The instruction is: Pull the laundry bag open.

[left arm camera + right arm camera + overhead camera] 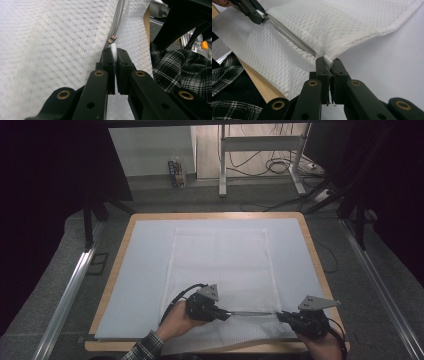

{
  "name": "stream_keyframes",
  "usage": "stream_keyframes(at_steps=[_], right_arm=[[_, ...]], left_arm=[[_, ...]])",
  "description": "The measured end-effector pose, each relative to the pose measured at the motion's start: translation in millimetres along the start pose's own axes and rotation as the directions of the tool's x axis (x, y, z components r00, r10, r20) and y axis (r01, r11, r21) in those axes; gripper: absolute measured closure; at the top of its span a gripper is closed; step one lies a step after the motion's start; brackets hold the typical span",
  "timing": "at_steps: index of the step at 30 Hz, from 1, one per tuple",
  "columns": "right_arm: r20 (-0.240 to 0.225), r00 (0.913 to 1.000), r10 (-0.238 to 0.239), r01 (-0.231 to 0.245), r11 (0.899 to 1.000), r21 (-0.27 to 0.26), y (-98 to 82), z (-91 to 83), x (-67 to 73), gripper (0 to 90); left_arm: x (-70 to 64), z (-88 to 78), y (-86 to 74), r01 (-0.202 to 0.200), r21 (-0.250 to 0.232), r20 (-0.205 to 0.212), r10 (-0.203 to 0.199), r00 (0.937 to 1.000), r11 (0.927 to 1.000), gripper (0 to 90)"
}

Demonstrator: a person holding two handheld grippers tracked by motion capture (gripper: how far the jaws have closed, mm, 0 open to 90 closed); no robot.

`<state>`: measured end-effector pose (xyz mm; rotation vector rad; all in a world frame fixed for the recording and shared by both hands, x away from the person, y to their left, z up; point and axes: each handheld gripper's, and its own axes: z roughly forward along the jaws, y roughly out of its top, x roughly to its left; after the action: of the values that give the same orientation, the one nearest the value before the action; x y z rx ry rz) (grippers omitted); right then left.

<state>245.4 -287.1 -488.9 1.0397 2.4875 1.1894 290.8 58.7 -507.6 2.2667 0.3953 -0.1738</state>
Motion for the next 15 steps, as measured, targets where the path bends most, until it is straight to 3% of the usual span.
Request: stream_keyframes(at_steps=[15], right_arm=[[0.002, 0.9999, 0.013, -0.013, 1.0, -0.001, -0.4, -0.4, -0.3, 85.7]], left_arm=[[1.7, -10.5, -11.7, 0.034, -0.017, -0.005, -0.034, 0.9994, 0.9993, 87.5]])
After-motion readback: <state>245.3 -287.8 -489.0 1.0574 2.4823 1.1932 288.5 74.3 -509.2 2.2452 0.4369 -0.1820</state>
